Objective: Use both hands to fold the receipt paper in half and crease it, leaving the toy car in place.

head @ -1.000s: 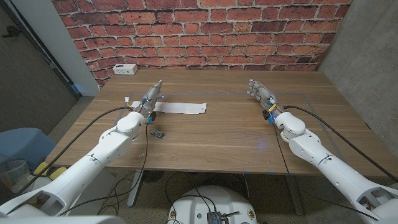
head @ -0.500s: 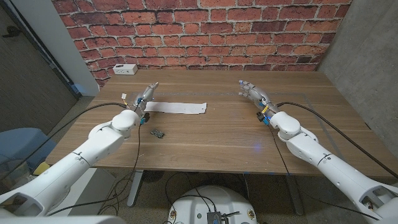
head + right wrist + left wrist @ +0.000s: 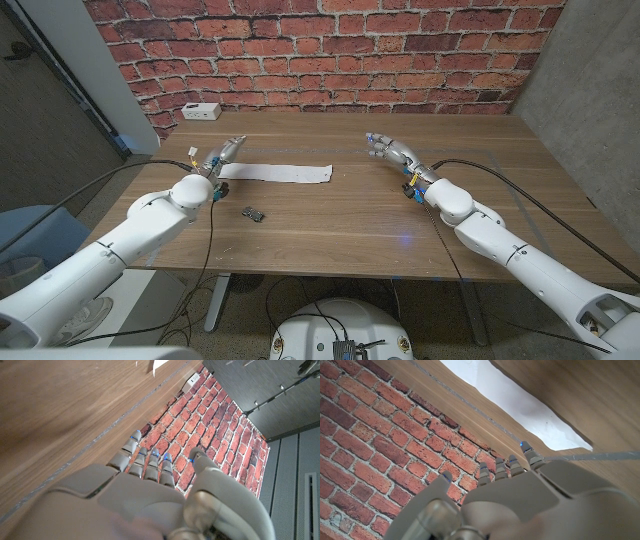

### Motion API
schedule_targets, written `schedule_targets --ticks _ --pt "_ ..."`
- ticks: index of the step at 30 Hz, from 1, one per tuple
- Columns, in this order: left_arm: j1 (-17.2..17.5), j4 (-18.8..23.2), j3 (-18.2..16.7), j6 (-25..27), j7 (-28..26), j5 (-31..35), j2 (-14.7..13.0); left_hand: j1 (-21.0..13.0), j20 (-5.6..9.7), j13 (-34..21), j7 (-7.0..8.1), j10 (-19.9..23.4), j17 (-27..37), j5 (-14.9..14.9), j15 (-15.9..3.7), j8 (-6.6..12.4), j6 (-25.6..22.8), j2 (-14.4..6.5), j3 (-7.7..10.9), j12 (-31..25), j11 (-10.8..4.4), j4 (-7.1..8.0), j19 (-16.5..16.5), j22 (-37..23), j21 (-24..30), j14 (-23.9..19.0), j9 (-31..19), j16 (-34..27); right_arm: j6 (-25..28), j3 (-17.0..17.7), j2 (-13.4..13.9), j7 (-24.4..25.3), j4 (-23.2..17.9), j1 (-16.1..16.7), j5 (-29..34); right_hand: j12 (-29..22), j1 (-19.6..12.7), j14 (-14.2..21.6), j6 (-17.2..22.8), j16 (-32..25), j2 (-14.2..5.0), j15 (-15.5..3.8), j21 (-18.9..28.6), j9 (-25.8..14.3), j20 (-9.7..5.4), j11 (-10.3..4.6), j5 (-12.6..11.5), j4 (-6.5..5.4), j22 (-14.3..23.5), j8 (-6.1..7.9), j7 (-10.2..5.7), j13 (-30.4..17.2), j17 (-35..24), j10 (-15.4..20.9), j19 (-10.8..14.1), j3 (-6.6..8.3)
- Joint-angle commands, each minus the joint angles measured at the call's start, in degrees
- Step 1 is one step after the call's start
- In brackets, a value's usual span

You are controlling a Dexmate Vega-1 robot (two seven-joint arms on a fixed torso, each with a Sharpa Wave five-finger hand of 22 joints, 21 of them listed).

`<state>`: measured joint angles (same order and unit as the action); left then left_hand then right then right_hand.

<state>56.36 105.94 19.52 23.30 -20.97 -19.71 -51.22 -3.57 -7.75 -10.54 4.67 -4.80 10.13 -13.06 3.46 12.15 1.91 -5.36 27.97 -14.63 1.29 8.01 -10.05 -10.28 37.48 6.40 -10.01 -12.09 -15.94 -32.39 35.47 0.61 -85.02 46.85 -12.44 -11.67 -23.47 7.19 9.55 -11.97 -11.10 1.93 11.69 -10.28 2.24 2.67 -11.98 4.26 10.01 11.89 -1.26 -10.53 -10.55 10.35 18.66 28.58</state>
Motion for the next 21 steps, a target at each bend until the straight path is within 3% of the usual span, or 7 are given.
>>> schedule_targets --ticks 1,21 --pt "-0.02 3.3 0.0 7.35 0.35 1.81 -4.01 -0.81 0.56 -0.11 0.0 1.35 0.1 0.05 -0.22 0.41 -1.17 -2.13 0.53 -0.38 -0.39 -0.15 -0.2 -0.25 -0.01 -1.27 -0.1 -0.28 -0.75 -3.32 0.28 -2.23 -0.79 -1.9 6.36 -0.33 -0.89 0.63 0.61 -0.33 -0.05 -0.25 0.31 -0.23 -0.13 -0.22 0.35 0.16 0.1 0.24 -0.06 -0.23 -0.3 0.52 0.55 0.68" --pt "-2.97 3.73 2.19 13.38 5.64 3.39 -8.45 -1.03 1.07 -0.1 -0.59 4.54 0.04 0.17 -1.62 0.91 -6.29 -2.4 1.09 -0.55 -0.9 -0.03 1.52 -0.22 -0.17 -3.32 -0.15 -0.05 -0.96 -7.33 0.04 -5.15 -2.05 -4.24 13.81 -0.15 -1.76 0.59 1.35 -0.34 -0.17 -0.8 0.23 -0.28 -0.15 -0.61 0.65 0.07 0.11 0.18 -0.53 -0.26 -0.49 0.66 0.55 1.27"
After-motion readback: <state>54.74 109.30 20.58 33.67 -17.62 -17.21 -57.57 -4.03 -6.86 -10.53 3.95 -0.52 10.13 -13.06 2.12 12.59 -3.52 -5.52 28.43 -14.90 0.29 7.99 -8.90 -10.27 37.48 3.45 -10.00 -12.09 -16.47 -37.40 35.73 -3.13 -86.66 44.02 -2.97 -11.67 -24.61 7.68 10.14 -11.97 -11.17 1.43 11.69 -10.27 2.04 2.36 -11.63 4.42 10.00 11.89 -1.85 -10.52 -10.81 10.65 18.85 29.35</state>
